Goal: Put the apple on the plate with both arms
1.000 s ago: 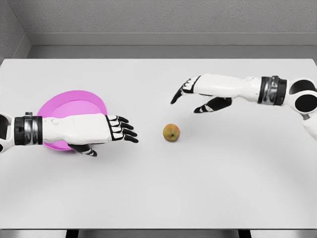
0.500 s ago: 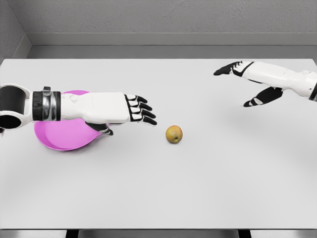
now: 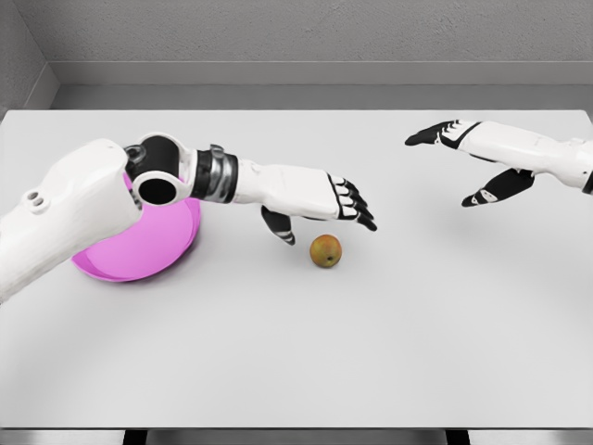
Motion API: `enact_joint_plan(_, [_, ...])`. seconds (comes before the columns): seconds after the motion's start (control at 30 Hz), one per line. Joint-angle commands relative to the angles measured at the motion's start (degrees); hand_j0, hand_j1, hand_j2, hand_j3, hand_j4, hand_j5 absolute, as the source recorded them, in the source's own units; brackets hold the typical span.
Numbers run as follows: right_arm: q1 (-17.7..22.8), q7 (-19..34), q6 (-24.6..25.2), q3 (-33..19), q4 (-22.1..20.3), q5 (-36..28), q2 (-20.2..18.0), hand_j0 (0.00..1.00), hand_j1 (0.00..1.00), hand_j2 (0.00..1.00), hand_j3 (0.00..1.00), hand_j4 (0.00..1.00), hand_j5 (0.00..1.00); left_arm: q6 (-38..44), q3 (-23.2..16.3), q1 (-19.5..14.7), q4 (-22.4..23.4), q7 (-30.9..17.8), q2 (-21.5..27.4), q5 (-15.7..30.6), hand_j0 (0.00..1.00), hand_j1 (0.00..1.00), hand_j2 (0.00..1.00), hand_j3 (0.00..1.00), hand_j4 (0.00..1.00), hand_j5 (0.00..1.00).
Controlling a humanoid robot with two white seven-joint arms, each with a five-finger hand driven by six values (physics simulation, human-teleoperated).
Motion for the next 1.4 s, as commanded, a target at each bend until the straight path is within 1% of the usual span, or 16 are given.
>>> enact_joint_plan(0.0, [0.0,-0.03,0.17,-0.03,-0.01,-0.36,-0.06,1.0,1.0,1.0,1.0,1.0,1.0,0.12,-0.37,0.0,1.3,0.11,-0.56,1.03,1.0,1.0,1.0,1.0,1.0,1.0])
enact_joint_plan(0.13, [0.0,-0.03,0.17,-0.03,-0.01,-0.36,-0.15,1.0,1.0,1.0,1.0,1.0,1.0,0.12,-1.51,0.09,1.21,0.02,-0.74,0.94,1.0,1.0,1.0,1.0,1.0,1.0])
enact_joint_plan(0.2, [0.0,-0.03,0.17,0.06,-0.01,-0.36,-0.15,1.0,1.0,1.0,1.0,1.0,1.0,0.12,-3.09,0.26,1.47,0.11,-0.91,0.68,1.0,1.0,1.0,1.0,1.0,1.0])
enact_joint_plan(0.27, [0.0,-0.03,0.17,-0.03,-0.01,-0.36,-0.15,1.0,1.0,1.0,1.0,1.0,1.0,0.12,-3.18,0.35,2.09,0.11,-1.18,0.5,1.0,1.0,1.0,1.0,1.0,1.0])
enact_joint_plan(0.3, [0.0,-0.03,0.17,-0.03,-0.01,-0.36,-0.15,1.0,1.0,1.0,1.0,1.0,1.0,0.12,-3.18,0.35,2.62,0.11,-2.06,0.5,1.0,1.0,1.0,1.0,1.0,1.0])
enact_joint_plan(0.37, [0.0,-0.03,0.17,0.06,-0.01,-0.36,-0.15,1.0,1.0,1.0,1.0,1.0,1.0,0.12,-3.18,0.35,2.79,0.11,-1.97,0.5,1.0,1.0,1.0,1.0,1.0,1.0])
enact_joint_plan(0.5, [0.53,-0.03,0.17,-0.03,-0.01,-0.36,-0.15,1.0,1.0,1.0,1.0,1.0,1.0,0.12,-3.18,0.35,5.6,0.11,-2.06,0.41,1.0,1.0,1.0,1.0,1.0,1.0])
enact_joint_plan(0.57, [0.62,-0.03,0.17,-0.03,-0.01,-0.36,-0.15,1.0,1.0,1.0,1.0,1.0,1.0,0.12,-3.27,0.35,5.6,0.11,-2.58,0.41,1.0,1.0,1.0,1.0,1.0,1.0])
enact_joint_plan(0.6, [0.62,-0.03,0.17,-0.03,-0.01,-0.36,-0.41,1.0,1.0,1.0,1.0,1.0,1.0,0.12,-3.27,0.35,5.6,0.11,-2.58,0.41,0.99,0.99,0.99,0.99,0.99,0.99])
enact_joint_plan(0.63, [0.62,-0.03,0.17,-0.03,-0.01,-0.36,-0.67,1.0,1.0,1.0,1.0,1.0,1.0,0.12,-4.23,0.35,5.6,0.11,-2.58,0.41,0.98,0.98,0.98,0.98,0.98,0.98])
enact_joint_plan(0.73, [0.7,-0.03,0.17,-0.03,0.07,-0.36,-0.67,1.0,1.0,1.0,1.0,1.0,1.0,0.12,-4.68,0.35,5.6,0.11,-2.58,0.24,0.92,0.92,0.92,0.92,0.92,0.92])
enact_joint_plan(0.8, [0.62,-0.03,0.17,-0.03,0.07,-0.36,-0.67,1.0,1.0,1.0,1.0,1.0,1.0,0.12,-4.68,0.35,5.69,0.11,-2.58,0.15,0.92,0.92,0.92,0.92,0.92,0.92])
enact_joint_plan(0.9, [0.79,-0.03,0.17,-0.03,0.07,-0.36,-0.76,1.0,1.0,1.0,1.0,1.0,1.0,0.12,-4.68,0.35,7.98,0.11,-3.81,-1.43,0.89,0.89,0.89,0.89,0.89,0.89])
enact_joint_plan(1.37, [1.14,-0.03,0.17,-0.03,0.07,-0.36,-0.85,1.0,1.0,1.0,1.0,1.0,1.0,0.12,-4.85,0.35,7.8,0.11,-4.34,-1.34,0.88,0.88,0.88,0.88,0.88,0.88])
